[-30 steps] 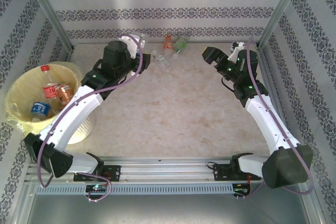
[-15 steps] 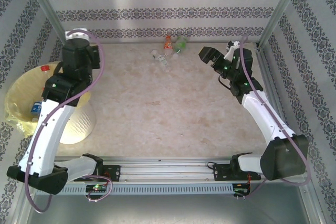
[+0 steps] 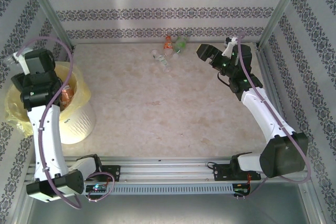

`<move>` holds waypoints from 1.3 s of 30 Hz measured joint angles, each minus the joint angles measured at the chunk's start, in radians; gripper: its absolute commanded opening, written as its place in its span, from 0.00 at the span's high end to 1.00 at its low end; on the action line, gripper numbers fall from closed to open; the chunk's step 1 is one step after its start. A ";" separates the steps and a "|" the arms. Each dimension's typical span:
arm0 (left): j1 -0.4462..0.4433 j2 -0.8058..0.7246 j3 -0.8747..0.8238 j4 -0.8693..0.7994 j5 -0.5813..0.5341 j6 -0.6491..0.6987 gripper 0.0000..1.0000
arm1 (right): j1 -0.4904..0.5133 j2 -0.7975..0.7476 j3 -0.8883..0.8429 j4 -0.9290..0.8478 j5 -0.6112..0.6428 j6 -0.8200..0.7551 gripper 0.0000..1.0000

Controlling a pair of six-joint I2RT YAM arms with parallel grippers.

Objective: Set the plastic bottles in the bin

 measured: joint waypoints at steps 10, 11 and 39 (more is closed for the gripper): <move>0.087 -0.010 -0.091 -0.091 0.004 -0.154 0.04 | 0.006 0.012 0.023 -0.026 0.000 -0.014 0.02; 0.087 -0.007 -0.077 -0.101 0.011 -0.164 0.03 | 0.006 0.012 0.026 -0.031 0.000 -0.019 0.02; -0.315 0.053 0.060 -0.097 0.384 -0.390 0.00 | 0.006 -0.088 -0.093 -0.030 0.200 -0.023 0.02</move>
